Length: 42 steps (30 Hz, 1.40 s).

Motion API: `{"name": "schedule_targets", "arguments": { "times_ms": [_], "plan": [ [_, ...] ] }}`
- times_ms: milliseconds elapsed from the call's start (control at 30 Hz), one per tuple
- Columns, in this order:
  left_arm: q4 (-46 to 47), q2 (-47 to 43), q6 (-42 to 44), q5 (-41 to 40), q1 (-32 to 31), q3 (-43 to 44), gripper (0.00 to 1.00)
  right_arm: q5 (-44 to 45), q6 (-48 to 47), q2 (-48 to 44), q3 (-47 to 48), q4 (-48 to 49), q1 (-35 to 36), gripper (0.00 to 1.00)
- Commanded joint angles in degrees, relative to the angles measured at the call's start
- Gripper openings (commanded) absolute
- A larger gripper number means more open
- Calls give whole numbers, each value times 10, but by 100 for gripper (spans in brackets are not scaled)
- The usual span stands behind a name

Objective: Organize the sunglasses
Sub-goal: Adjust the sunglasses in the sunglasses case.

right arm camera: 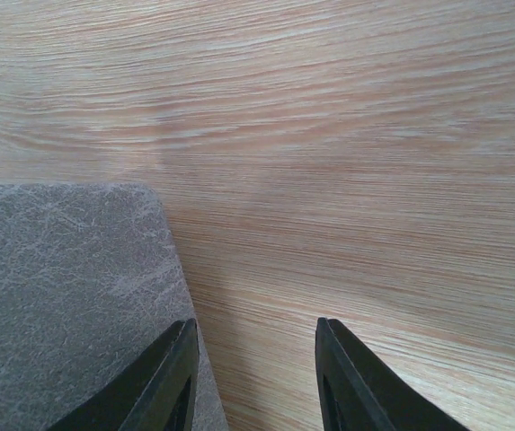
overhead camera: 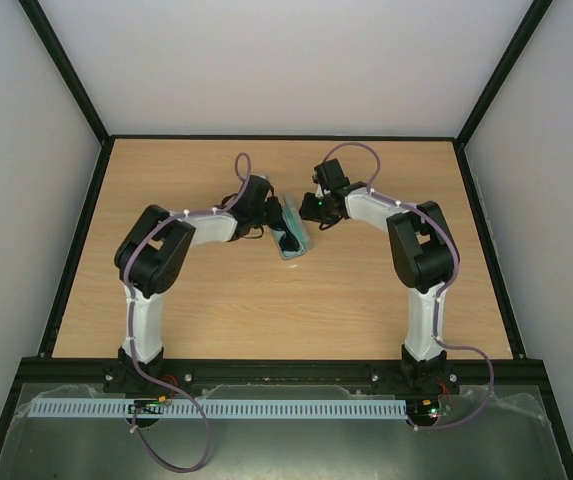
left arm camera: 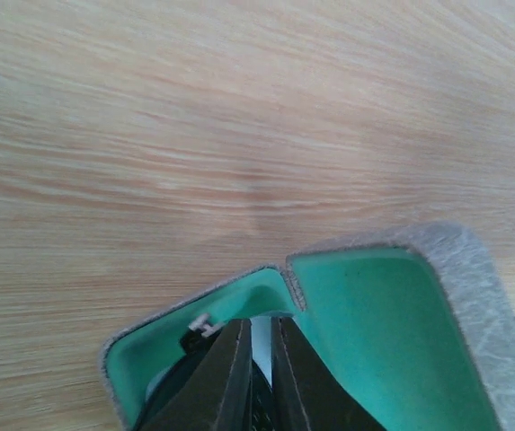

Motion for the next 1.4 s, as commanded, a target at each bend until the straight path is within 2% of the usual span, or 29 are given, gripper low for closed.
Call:
{"name": "schedule_targets", "arguments": {
  "times_ms": [0, 233, 467, 600, 1067, 1367],
  "plan": [
    [-14, -42, 16, -10, 13, -2, 11, -9, 4, 0, -9, -8, 2, 38],
    [-28, -70, 23, -22, 13, 0, 19, -8, 2, -6, -10, -10, 2, 38],
    [-20, -136, 10, -39, 9, -110, 17, -13, 0, -7, -10, -10, 2, 38],
    [-27, -152, 12, -56, 9, -136, 15, -15, 1, -7, -11, -8, 3, 38],
    [-16, -44, 10, -27, -2, -53, 12, -16, 0, -3, -11, -9, 3, 38],
    [-21, -55, 14, -32, -6, -55, 11, -17, -1, -5, -15, -8, 3, 38]
  ]
}}
